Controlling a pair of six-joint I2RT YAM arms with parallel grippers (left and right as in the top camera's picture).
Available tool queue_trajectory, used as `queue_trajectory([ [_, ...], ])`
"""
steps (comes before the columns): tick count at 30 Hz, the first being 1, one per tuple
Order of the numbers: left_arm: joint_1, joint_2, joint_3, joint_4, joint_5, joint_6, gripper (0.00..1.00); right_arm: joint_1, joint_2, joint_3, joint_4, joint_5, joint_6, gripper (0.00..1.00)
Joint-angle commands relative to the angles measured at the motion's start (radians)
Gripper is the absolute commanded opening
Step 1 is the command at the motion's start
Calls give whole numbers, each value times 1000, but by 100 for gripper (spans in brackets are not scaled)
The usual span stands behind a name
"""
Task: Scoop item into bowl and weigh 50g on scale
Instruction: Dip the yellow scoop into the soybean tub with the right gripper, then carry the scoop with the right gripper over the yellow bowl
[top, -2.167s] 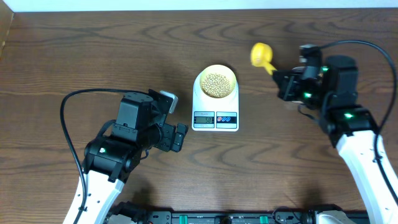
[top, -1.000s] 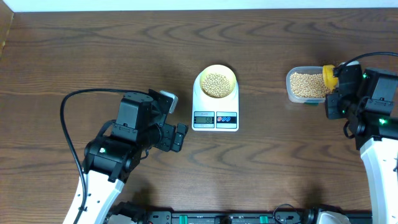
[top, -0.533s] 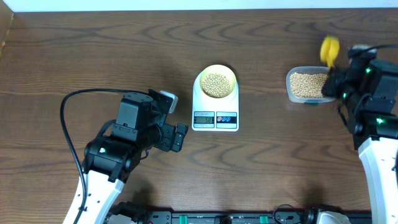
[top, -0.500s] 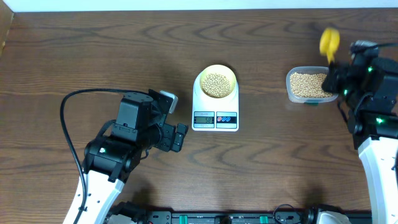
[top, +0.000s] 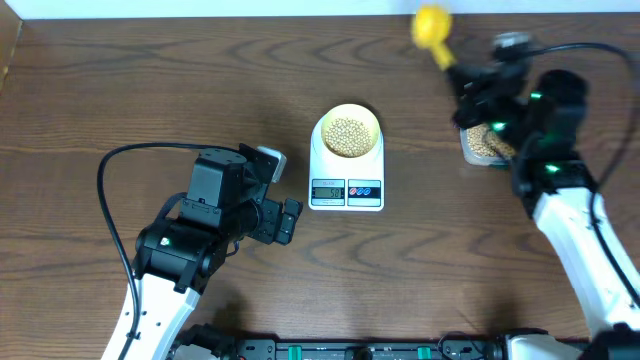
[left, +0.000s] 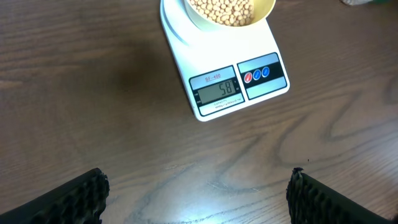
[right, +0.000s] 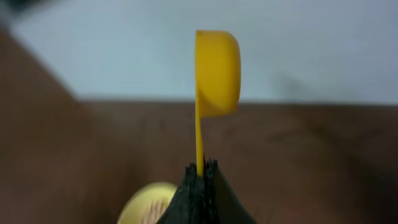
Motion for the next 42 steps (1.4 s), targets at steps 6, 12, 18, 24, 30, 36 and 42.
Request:
queue_trajectory([
  [6, -2, -1, -3, 2, -10, 2, 94, 153, 58, 2, -23, -21, -285, 1],
  [12, -2, -1, -3, 2, -10, 2, 94, 210, 109, 2, -92, 137, -406, 1],
  [18, -2, -1, -3, 2, -10, 2, 94, 231, 158, 2, -148, 95, -406, 1],
  [24, -2, -1, -3, 2, -10, 2, 93, 272, 169, 2, -150, 95, -409, 1],
  [30, -2, -1, -3, 2, -10, 2, 94, 309, 197, 2, -154, 154, -443, 1],
  [36, -2, -1, -3, 2, -10, 2, 94, 319, 205, 2, -188, 216, -478, 1],
  [42, -2, -1, -3, 2, -10, 2, 93, 321, 205, 2, -230, 238, -514, 1],
])
